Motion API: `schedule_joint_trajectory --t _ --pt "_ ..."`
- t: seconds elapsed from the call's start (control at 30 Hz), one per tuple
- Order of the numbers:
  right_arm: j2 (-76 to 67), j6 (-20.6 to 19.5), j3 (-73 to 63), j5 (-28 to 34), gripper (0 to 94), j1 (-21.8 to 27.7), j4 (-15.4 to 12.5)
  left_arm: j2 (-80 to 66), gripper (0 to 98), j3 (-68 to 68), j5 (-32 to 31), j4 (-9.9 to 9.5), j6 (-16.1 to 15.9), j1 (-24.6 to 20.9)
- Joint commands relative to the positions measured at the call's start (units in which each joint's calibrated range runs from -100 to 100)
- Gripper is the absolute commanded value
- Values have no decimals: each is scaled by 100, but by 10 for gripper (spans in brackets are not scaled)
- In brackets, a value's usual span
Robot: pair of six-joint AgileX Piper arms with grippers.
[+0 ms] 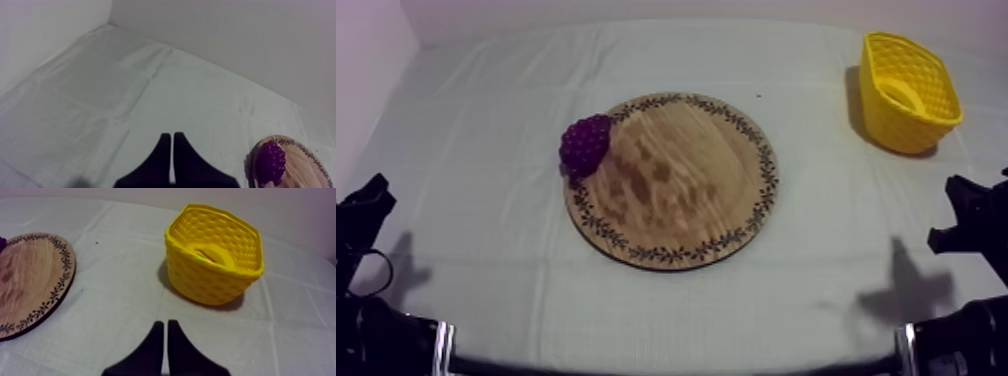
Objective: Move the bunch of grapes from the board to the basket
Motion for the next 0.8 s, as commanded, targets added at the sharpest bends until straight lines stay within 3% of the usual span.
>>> schedule_joint_trajectory --t 0.0,0.77 --pt "-1 -1 -1 2 5 2 1 3 0 4 3 1 0 -1" --pt "-1 53 -1 2 5 2 1 3 0 4 3 1 0 -1"
